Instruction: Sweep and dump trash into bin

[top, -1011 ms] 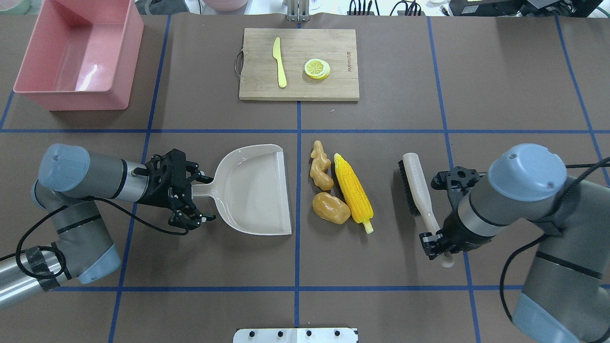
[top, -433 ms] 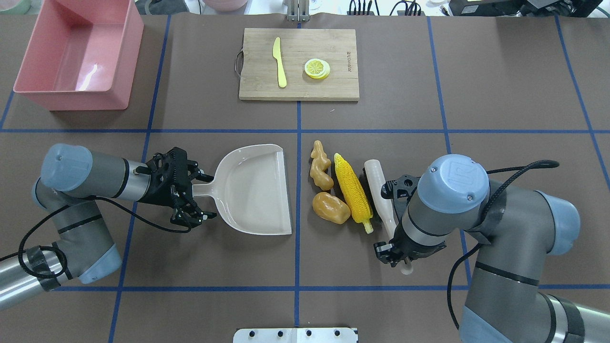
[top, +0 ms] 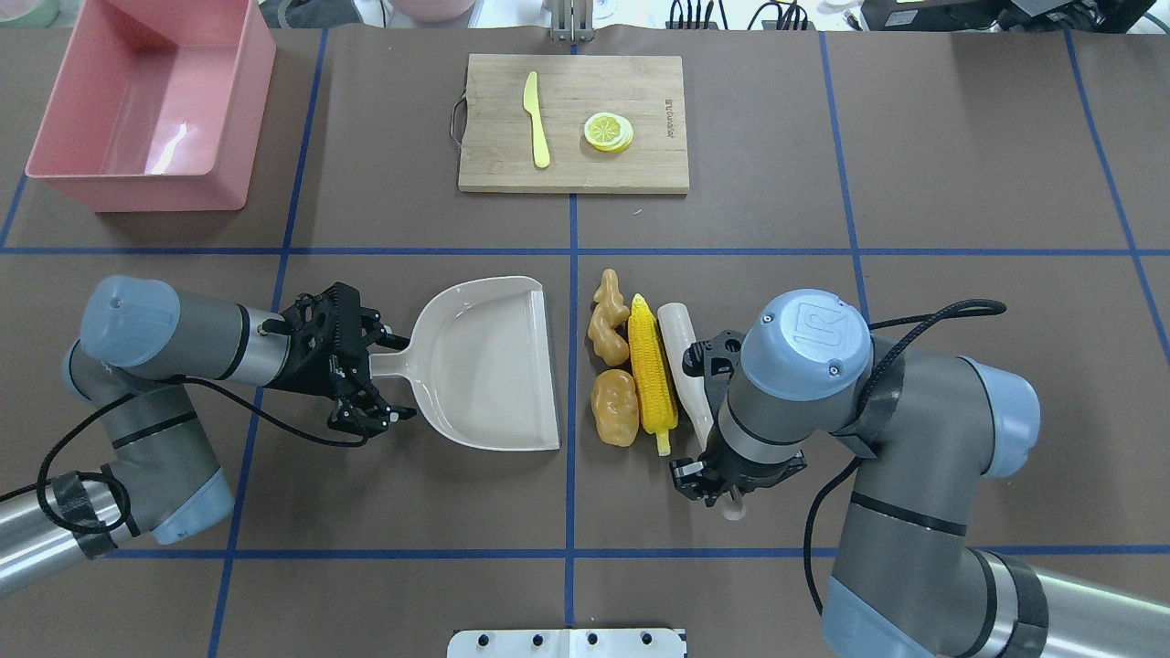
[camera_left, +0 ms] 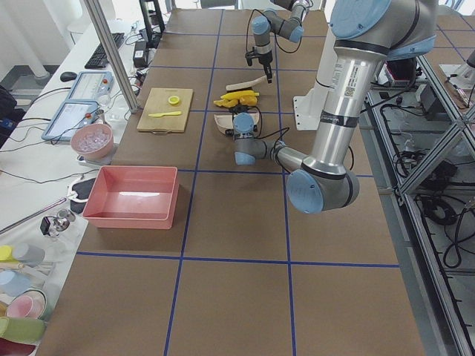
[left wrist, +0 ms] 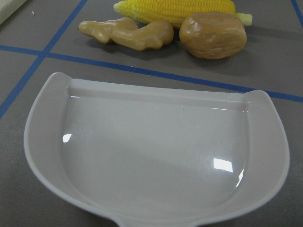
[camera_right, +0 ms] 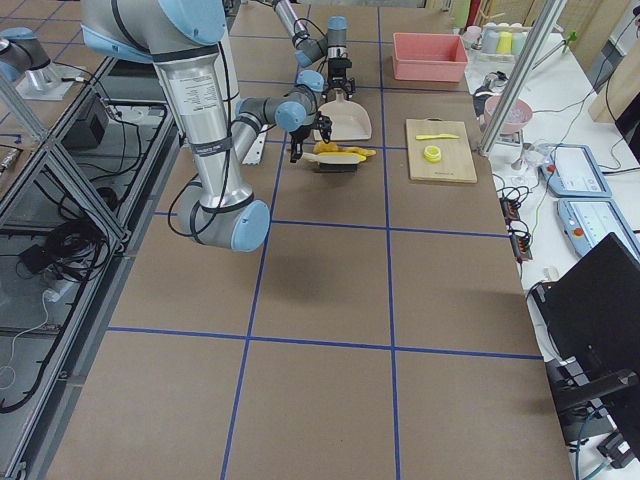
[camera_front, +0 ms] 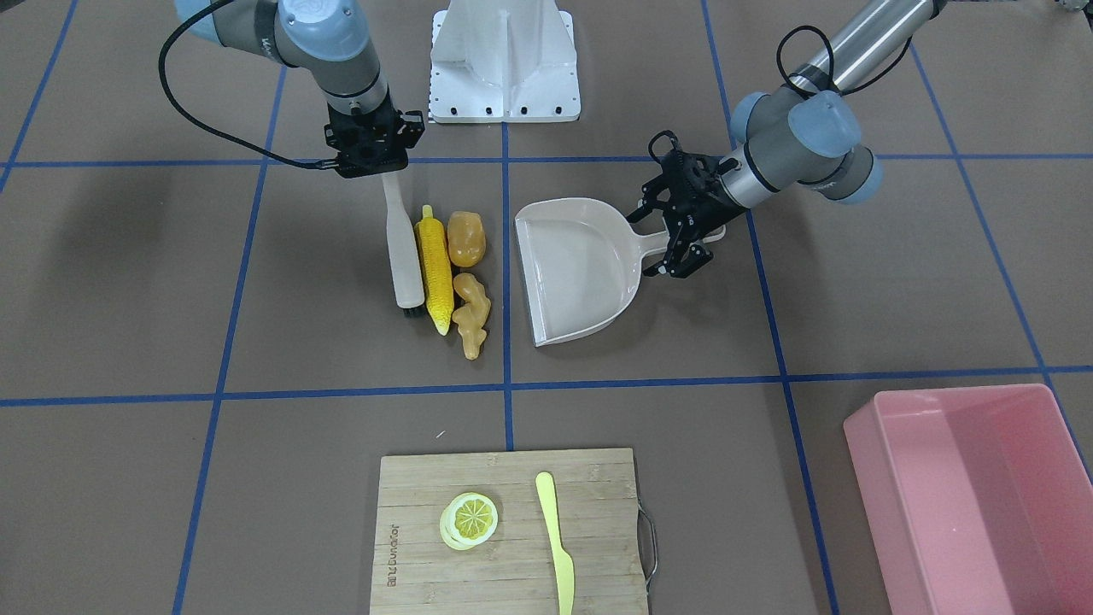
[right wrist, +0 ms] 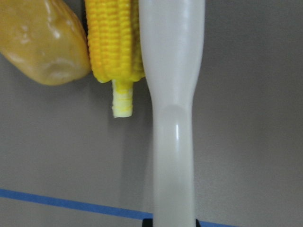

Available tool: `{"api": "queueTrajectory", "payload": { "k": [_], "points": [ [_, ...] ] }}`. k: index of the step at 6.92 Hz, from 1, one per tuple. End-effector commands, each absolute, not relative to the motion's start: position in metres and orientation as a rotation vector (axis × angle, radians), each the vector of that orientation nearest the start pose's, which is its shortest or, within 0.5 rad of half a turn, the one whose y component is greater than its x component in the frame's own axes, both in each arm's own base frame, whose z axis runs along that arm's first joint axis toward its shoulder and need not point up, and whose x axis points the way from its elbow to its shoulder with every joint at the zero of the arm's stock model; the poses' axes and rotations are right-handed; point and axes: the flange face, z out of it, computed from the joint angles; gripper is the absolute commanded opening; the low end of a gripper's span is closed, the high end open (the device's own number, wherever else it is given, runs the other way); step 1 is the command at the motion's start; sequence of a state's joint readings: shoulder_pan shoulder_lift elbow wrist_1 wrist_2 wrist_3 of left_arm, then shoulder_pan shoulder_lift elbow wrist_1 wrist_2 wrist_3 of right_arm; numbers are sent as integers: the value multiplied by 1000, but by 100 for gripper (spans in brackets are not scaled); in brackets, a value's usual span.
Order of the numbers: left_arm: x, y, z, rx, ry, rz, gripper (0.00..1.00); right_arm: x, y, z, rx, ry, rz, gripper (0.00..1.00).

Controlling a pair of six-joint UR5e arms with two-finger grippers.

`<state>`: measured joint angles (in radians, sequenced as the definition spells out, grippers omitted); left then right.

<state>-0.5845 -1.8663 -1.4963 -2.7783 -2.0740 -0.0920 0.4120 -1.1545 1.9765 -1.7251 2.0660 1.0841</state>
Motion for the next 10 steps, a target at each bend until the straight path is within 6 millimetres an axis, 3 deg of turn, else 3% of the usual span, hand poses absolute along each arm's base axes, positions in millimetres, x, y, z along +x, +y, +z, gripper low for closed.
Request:
{"api": "queueTrajectory", "payload": {
  "k": [1,10],
  "points": [
    [460,-405,397,1042,1135,1080,98,-502,-312,259,-143,-806,-239,0],
    [463,-407,394,1030,1124,1076,98,-561,-336,195,-153,-838,-201,0]
  ]
}}
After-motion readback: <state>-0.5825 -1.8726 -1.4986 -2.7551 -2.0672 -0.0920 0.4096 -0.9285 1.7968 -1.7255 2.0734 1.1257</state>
